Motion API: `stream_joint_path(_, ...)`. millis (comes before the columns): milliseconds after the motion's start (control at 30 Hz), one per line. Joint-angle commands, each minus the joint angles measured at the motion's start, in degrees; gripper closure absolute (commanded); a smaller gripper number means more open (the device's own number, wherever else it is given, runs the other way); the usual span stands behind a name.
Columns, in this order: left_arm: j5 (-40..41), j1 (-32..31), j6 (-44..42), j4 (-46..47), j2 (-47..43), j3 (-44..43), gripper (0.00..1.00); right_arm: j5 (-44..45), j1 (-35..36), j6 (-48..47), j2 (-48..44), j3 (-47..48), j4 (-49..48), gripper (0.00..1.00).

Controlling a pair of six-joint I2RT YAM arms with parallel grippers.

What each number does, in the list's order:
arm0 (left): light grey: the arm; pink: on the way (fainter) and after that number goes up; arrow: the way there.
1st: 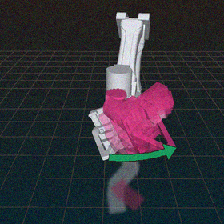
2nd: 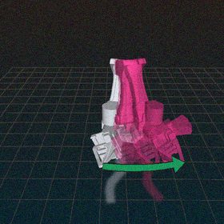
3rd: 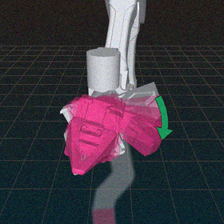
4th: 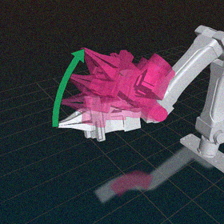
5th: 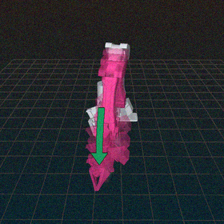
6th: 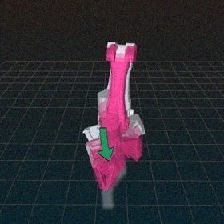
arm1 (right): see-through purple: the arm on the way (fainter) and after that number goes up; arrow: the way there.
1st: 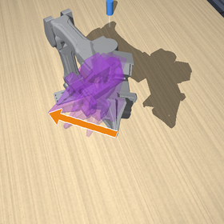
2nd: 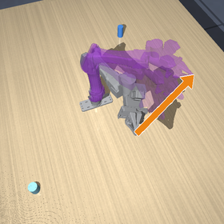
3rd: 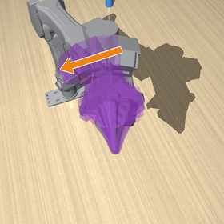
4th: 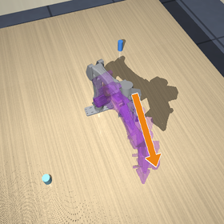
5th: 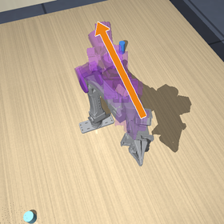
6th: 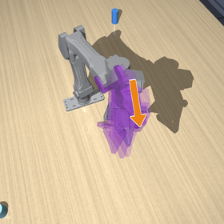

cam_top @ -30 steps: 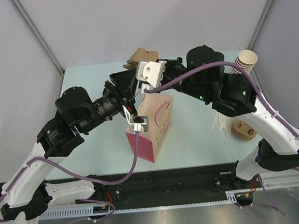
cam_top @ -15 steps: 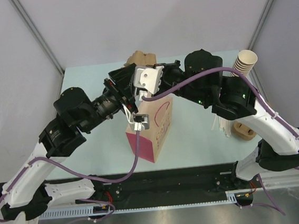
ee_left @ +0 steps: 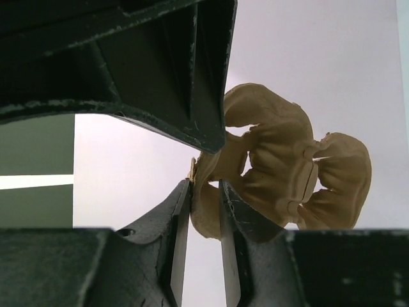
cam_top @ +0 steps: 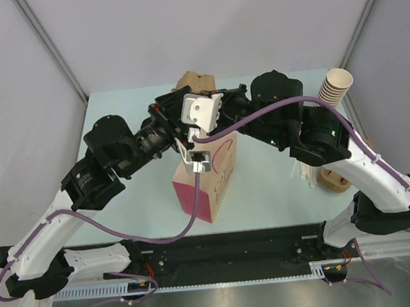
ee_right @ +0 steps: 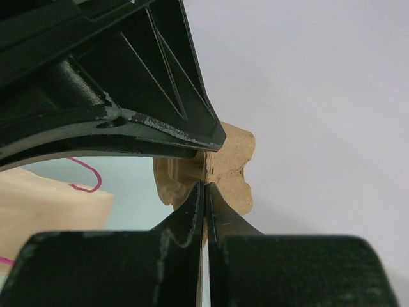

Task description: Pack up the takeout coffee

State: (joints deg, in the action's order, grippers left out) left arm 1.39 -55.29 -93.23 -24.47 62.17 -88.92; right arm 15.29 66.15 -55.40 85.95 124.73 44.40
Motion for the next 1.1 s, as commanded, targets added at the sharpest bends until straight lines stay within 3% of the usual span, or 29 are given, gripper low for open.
stream_joint_path(0, 1.6, 0.62, -1.07, 2.32, 0.23, -1.08, 0.71, 1.59, 1.0, -1.12, -0.7, 0.34, -1.69, 1.0)
stream_joint_path(300, 1.69, 1.41, -0.9, 2.32, 0.76, -1.25, 0.8, 2.11, 1.7, -1.38, -0.7, 0.08, -1.69, 1.0)
stream_joint_path(400, 1.07, 1.5, -0.81, 1.97, 0.41, -1.16, 0.87, 2.2, 1.7, -1.29, -0.79, 0.17, -1.43, 1.0)
stream_joint_path(467, 0.81, 1.5, -0.46, 2.4, 0.06, -0.73, 1.0, 2.11, 1.7, -0.25, -0.7, 0.43, -1.69, 1.0)
stream_joint_path(500, 0.64, 1.59, -0.29, 2.76, -0.03, -0.55, 1.0, 2.11, 1.7, 0.46, -0.7, 1.21, -1.86, 0.99)
stream_joint_path(533, 0.46, 1.67, -0.11, 2.67, -0.21, -0.46, 1.0, 2.37, 1.61, 1.16, -0.61, 1.66, -2.21, 0.83)
stream_joint_path(600, -0.07, 2.2, 1.9, 3.29, -0.65, -0.2, 1.0, 1.86, 0.04, 4.83, -0.61, 3.93, -2.04, 0.66)
stream_joint_path(633, -0.42, 2.46, 2.61, 3.2, -0.82, -0.46, 1.0, -0.76, -1.45, 6.51, -0.96, 4.9, -1.26, 0.48)
stream_joint_path(733, -0.86, 4.57, 6.21, 5.83, -1.61, -0.37, 1.0, -6.73, -8.38, 14.15, -2.28, 6.4, -0.02, 0.27)
stream_joint_path(933, -3.5, 8.18, 15.44, 9.79, -3.2, -1.86, 1.0, -23.27, -26.91, 31.72, -10.18, -1.92, -0.37, 0.17)
stream_joint_path(1067, -4.37, 11.59, 23.6, 14.0, -4.51, -2.04, 1.0, -28.11, -33.44, 42.45, -13.44, -12.9, -0.37, 0.15)
